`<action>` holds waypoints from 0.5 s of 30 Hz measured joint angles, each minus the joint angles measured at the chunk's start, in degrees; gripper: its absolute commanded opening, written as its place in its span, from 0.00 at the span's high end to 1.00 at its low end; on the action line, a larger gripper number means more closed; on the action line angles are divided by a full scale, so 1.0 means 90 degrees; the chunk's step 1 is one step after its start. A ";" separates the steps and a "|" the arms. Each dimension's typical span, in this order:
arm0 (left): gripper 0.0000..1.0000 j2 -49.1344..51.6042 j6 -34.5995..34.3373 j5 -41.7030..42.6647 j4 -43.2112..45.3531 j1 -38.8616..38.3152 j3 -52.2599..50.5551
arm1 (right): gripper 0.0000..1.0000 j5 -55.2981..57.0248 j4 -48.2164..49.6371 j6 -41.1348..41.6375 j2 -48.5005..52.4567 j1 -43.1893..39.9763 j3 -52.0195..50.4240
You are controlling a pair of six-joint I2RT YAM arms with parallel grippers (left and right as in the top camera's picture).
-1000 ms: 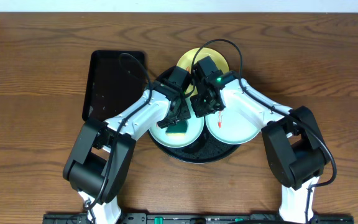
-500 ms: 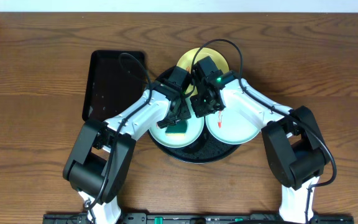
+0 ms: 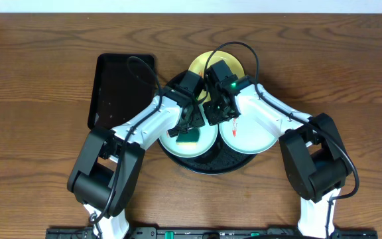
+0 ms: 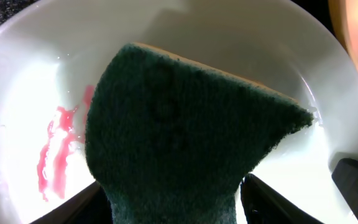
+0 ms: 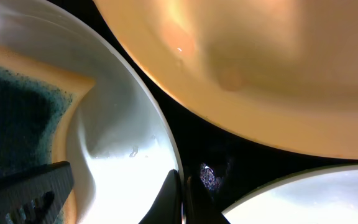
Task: Clean dirty plates on tray and stack at the side
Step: 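Hold the plate rim with right gripper while left presses sponge on plate, then scrub the light-blue plate with the sponge in left gripper, right steadying rim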
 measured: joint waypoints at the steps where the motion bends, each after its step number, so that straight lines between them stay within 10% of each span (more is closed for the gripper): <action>1: 0.36 0.0000 0.0000 0.0000 0.0000 0.0000 0.0000 | 0.99 0.0000 0.0000 0.0000 0.0000 0.0000 0.0000; 7: 0.37 0.0000 0.0000 0.0000 0.0000 0.0000 0.0000 | 0.99 0.0002 -0.0007 0.0000 0.0000 0.0000 0.0000; 15: 0.72 0.0000 0.0032 0.0007 0.0005 -0.0005 0.0000 | 0.99 0.0000 -0.0015 0.0000 0.0000 0.0000 0.0000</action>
